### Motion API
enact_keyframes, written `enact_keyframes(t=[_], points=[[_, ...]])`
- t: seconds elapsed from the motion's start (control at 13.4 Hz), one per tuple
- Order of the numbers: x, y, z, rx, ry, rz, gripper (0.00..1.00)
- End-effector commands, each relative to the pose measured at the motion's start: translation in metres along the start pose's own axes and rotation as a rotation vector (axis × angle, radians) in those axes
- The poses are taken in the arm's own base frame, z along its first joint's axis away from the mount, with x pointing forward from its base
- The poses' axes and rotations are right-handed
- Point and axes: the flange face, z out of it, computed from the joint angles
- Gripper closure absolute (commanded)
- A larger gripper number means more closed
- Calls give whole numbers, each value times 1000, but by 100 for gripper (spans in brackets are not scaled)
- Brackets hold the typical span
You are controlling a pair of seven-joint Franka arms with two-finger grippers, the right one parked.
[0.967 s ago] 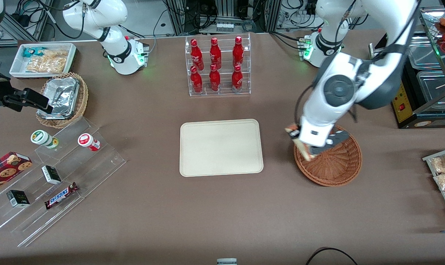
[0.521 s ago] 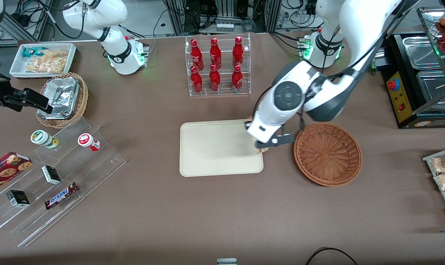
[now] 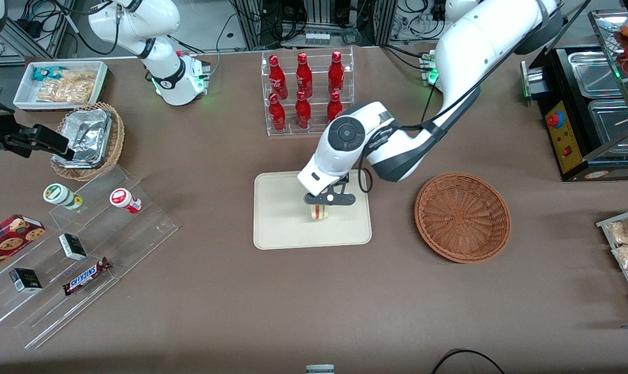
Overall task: Place sandwich from basket to tray
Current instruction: 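Lift the sandwich and carry it with the left gripper over the cream tray, then lower the sandwich onto the tray center and open the left gripper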
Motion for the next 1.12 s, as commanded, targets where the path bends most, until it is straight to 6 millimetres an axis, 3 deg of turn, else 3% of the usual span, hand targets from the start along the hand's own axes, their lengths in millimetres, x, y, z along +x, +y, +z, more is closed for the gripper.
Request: enact_keyframes(t=[0.0, 0.22, 0.52, 0.6, 0.67, 0.74, 0.82, 1.04], points=[[27, 14, 39, 36, 40, -43, 94], [36, 25, 72, 45, 75, -77, 94], [30, 32, 80, 34, 76, -64, 93], [29, 31, 82, 37, 73, -63, 84], [28, 31, 84, 39, 70, -59, 55], [27, 31, 85, 42, 69, -59, 6], [27, 31, 82, 42, 74, -58, 1], [32, 28, 61, 33, 88, -74, 0]])
